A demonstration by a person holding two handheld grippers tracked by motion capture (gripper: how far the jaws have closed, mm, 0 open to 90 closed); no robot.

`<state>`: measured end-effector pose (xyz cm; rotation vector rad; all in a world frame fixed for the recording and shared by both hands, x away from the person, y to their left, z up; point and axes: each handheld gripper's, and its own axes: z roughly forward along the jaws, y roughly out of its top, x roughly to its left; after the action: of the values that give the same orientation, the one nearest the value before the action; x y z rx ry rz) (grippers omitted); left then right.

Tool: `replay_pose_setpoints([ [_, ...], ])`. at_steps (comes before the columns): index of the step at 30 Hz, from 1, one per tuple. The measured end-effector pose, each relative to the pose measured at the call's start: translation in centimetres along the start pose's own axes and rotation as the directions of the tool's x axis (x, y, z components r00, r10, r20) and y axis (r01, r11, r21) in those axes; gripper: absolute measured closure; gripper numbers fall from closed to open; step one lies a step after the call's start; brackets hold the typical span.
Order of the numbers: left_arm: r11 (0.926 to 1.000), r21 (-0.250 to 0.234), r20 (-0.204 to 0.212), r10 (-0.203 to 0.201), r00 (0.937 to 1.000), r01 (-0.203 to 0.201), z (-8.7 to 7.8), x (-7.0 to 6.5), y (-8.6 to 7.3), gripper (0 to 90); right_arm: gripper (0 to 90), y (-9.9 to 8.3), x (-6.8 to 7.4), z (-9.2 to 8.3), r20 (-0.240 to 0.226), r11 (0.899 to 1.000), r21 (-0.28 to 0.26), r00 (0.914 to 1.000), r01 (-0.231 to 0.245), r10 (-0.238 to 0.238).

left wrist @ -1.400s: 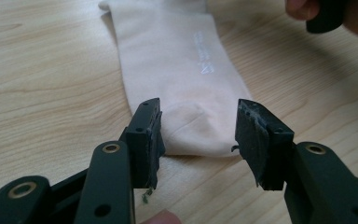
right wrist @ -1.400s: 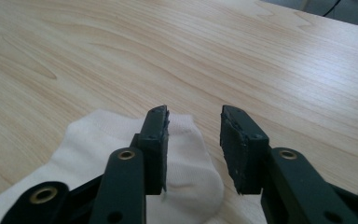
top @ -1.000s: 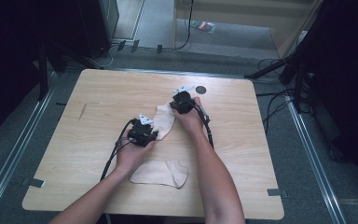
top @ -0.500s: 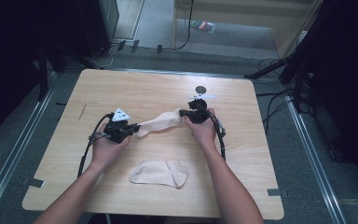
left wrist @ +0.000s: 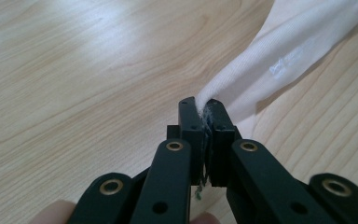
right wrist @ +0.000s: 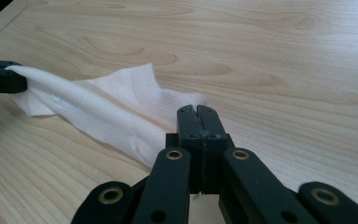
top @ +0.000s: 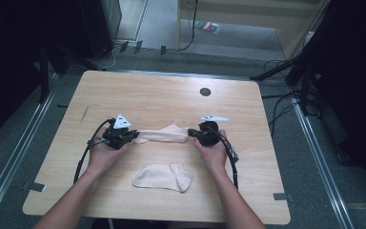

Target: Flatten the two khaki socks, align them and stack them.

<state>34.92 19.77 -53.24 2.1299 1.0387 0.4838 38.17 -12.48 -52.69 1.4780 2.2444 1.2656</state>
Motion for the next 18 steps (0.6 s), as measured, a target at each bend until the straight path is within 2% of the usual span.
replay_pose_setpoints([
  [3, 0.9998, -0.008, 0.014, -0.015, 0.9998, 0.015, 0.4, -0.3, -0.4, 88.9, 90.0, -0.6, 0.0, -0.2, -0.016, 1.0, 0.003, 0.9997, -0.021, 0.021],
  [4, 0.9992, -0.023, 0.031, -0.03, 0.999, 0.031, 0.4, -0.4, -0.5, 88.1, 90.0, -0.9, 0.2, -0.1, -0.033, 1.0, 0.01, 0.9994, -0.013, 0.013],
  [5, 0.9988, -0.031, 0.034, -0.035, 0.9988, 0.036, 0.4, -0.5, -0.6, 83.1, 89.6, -1.2, 0.5, -0.1, -0.064, 1.0, 0.005, 0.9979, -0.002, 0.003],
  [6, 0.9982, -0.042, 0.03, -0.042, 0.9987, 0.043, 0.4, -0.5, -0.6, 83.1, 89.6, -1.2, 0.5, -0.1, -0.064, 1.0, 0.005, 0.9979, -0.002, 0.003],
  [7, 0.9932, -0.091, 0.052, -0.068, 0.9963, 0.073, 0.1, -0.5, -0.8, 66.0, 75.0, -1.3, 0.8, -0.4, -0.046, 1.0, -0.022, 0.9989, 0.004, -0.005],
  [8, 0.9932, -0.091, 0.052, -0.068, 0.9963, 0.073, 0.1, -0.5, -0.8, 60.0, 75.0, -1.3, 0.8, -0.4, -0.046, 1.0, -0.022, 0.9989, 0.004, -0.005],
  [9, 0.9904, -0.106, 0.06, -0.083, 0.9948, 0.089, -0.1, -0.4, -0.8, 60.0, 69.3, -1.3, 0.8, -0.6, -0.045, 0.999, -0.032, 0.999, -0.002, 0.001],
  [10, 0.9875, -0.115, 0.067, -0.101, 0.9927, 0.108, -0.4, -0.3, -0.9, 49.2, 66.9, -1.2, 0.7, -0.9, -0.046, 0.999, -0.041, 0.9989, -0.01, 0.008],
  [11, 0.983, -0.128, 0.088, -0.12, 0.9888, 0.131, -0.8, 0.0, -1.0, 45.7, 62.8, -1.2, 0.6, -1.6, -0.053, 0.997, -0.072, 0.9984, -0.022, 0.018],
  [12, 0.983, -0.128, 0.088, -0.12, 0.9888, 0.131, -0.8, 0.0, -1.0, 45.4, 62.8, -1.2, 0.6, -1.6, -0.053, 0.997, -0.072, 0.9984, -0.022, 0.018],
  [13, 0.9788, -0.142, 0.09, -0.137, 0.9866, 0.148, -1.1, 0.0, -1.2, 45.4, 61.8, -1.2, 0.5, -1.8, -0.054, 0.996, -0.083, 0.9983, -0.024, 0.02],
  [14, 0.9783, -0.14, 0.091, -0.141, 0.9858, 0.153, -1.2, 0.0, -1.2, 45.9, 62.0, -1.2, 0.4, -2.1, -0.055, 0.994, -0.103, 0.9981, -0.031, 0.026],
  [15, 0.9743, -0.142, 0.084, -0.164, 0.9829, 0.175, -1.2, -0.2, -1.3, 48.8, 62.1, -1.1, 0.2, -2.1, -0.06, 0.994, -0.097, 0.9975, -0.043, 0.038],
  [16, 0.9743, -0.142, 0.084, -0.164, 0.9829, 0.175, -1.2, -0.2, -1.3, 50.0, 62.1, -1.1, 0.2, -2.1, -0.06, 0.994, -0.097, 0.9975, -0.043, 0.038],
  [17, 0.9718, -0.133, 0.087, -0.184, 0.979, 0.195, -1.0, -0.3, -1.3, 51.7, 62.5, -1.1, 0.2, -1.5, -0.042, 0.996, -0.079, 0.9987, -0.032, 0.028],
  [18, 0.973, -0.124, 0.085, -0.185, 0.9791, 0.195, -0.8, -0.3, -1.3, 51.7, 62.5, -1.1, 0.2, -1.5, -0.042, 0.996, -0.079, 0.9987, -0.032, 0.028],
])
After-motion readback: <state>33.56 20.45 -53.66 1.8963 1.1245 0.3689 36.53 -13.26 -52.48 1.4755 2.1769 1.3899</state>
